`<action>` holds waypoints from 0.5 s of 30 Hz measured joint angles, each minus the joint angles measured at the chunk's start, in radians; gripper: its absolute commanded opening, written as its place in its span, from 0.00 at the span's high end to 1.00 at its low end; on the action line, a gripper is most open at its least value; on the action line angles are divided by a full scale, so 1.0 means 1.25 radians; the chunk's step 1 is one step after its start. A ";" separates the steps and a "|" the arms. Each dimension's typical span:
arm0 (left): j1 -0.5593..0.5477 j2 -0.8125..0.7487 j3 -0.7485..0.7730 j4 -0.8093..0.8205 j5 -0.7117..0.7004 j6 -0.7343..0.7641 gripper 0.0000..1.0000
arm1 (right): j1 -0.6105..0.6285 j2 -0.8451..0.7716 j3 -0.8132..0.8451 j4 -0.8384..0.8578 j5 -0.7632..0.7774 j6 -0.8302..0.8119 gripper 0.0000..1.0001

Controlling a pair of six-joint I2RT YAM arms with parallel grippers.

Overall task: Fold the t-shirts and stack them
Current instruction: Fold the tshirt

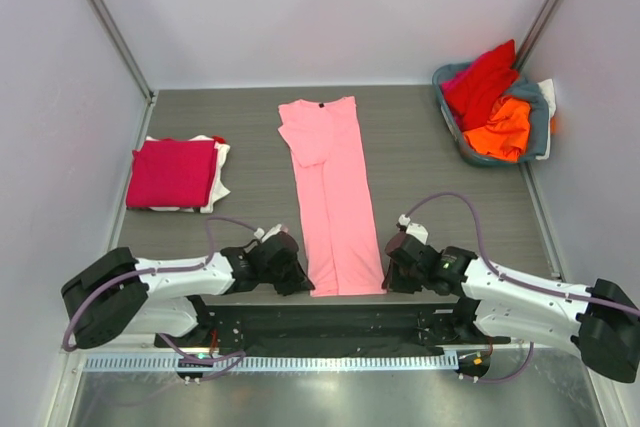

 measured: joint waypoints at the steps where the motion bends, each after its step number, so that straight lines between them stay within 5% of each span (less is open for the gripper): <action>1: 0.000 -0.004 0.000 -0.008 0.001 0.000 1.00 | 0.000 -0.002 0.001 -0.001 0.000 0.000 0.96; 10: 0.027 -0.069 0.034 -0.110 0.020 0.017 1.00 | -0.031 0.079 0.154 -0.025 0.038 -0.049 0.99; 15: 0.176 -0.115 0.072 -0.134 0.077 0.067 1.00 | -0.111 0.157 0.260 -0.026 0.050 -0.117 0.99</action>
